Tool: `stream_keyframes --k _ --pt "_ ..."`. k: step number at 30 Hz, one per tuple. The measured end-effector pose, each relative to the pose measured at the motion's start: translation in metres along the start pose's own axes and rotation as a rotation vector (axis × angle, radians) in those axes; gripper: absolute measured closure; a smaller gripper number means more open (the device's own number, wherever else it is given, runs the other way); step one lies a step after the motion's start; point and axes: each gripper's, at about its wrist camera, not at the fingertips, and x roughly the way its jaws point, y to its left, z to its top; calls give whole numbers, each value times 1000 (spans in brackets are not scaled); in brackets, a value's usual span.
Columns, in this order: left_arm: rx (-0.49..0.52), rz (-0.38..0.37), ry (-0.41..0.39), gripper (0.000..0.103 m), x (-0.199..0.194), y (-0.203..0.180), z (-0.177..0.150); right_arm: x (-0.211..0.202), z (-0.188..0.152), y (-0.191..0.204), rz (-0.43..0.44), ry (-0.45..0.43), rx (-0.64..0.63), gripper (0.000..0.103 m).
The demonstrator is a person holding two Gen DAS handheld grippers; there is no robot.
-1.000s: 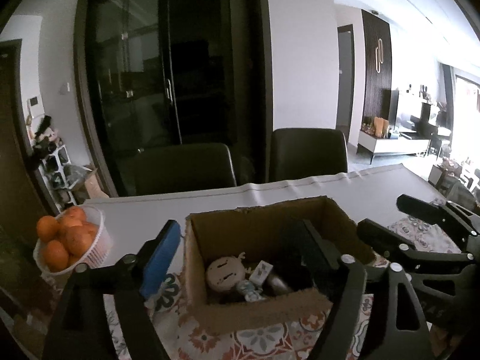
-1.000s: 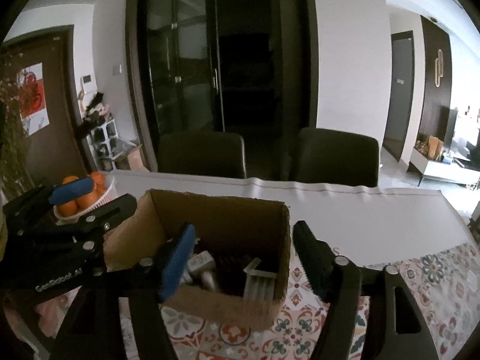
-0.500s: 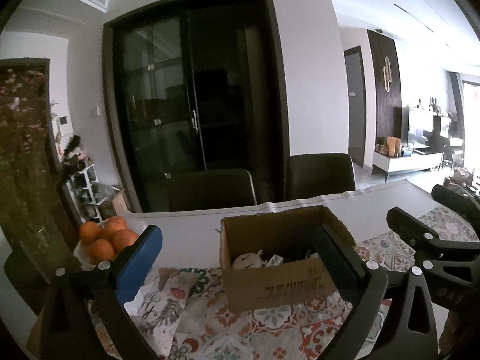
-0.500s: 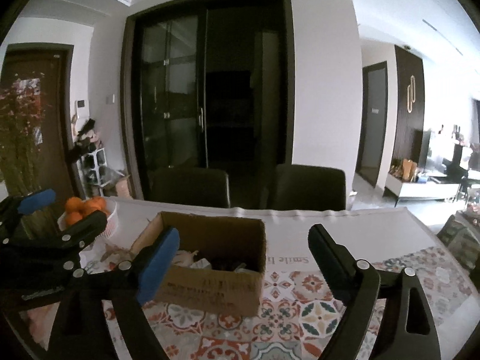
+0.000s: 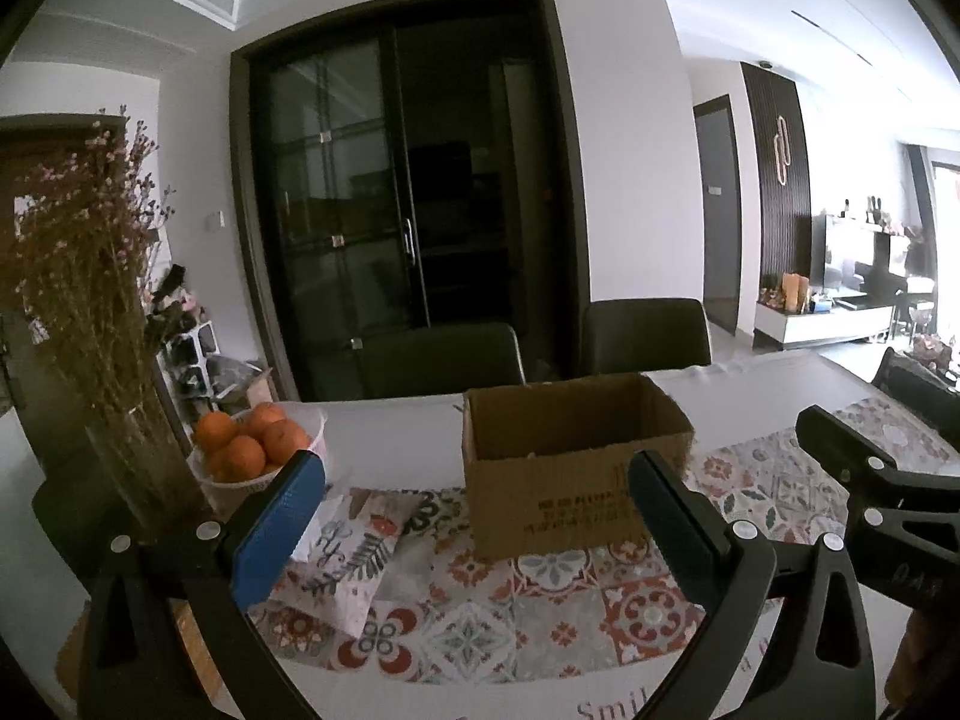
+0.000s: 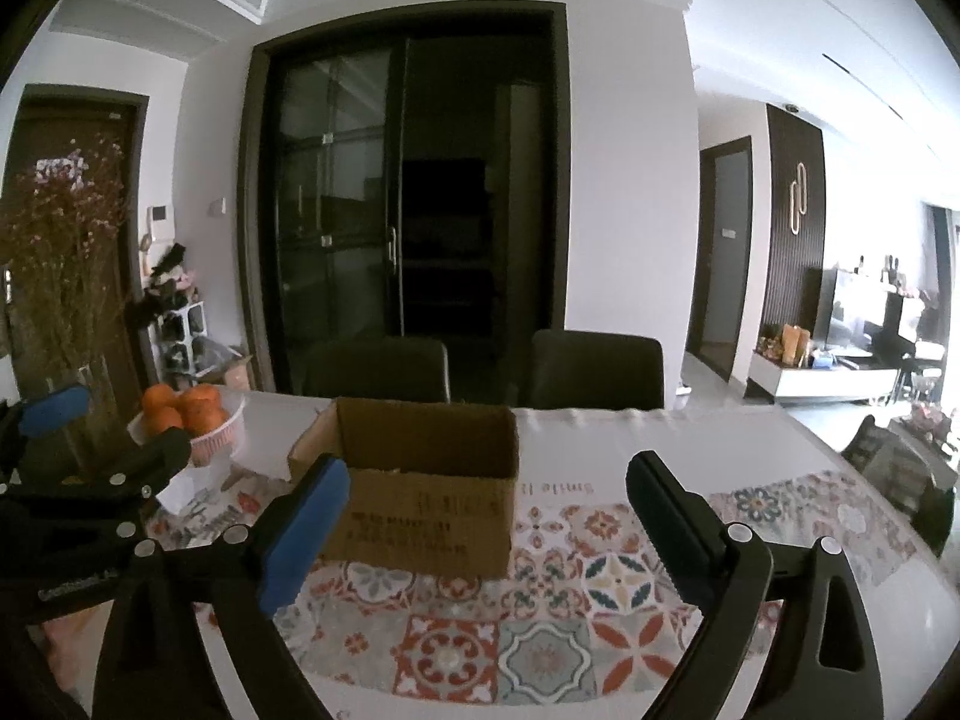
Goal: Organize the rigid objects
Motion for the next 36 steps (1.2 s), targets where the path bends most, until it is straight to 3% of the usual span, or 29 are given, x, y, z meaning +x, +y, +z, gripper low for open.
stream_keyframes --k 12,36 --pt "-3 -5 15 0 -29 -1 -28 -27 -29 -3 1 31 7 7" --pt "-11 1 30 0 -32 -4 -43 -29 -51 -3 23 81 35 7"
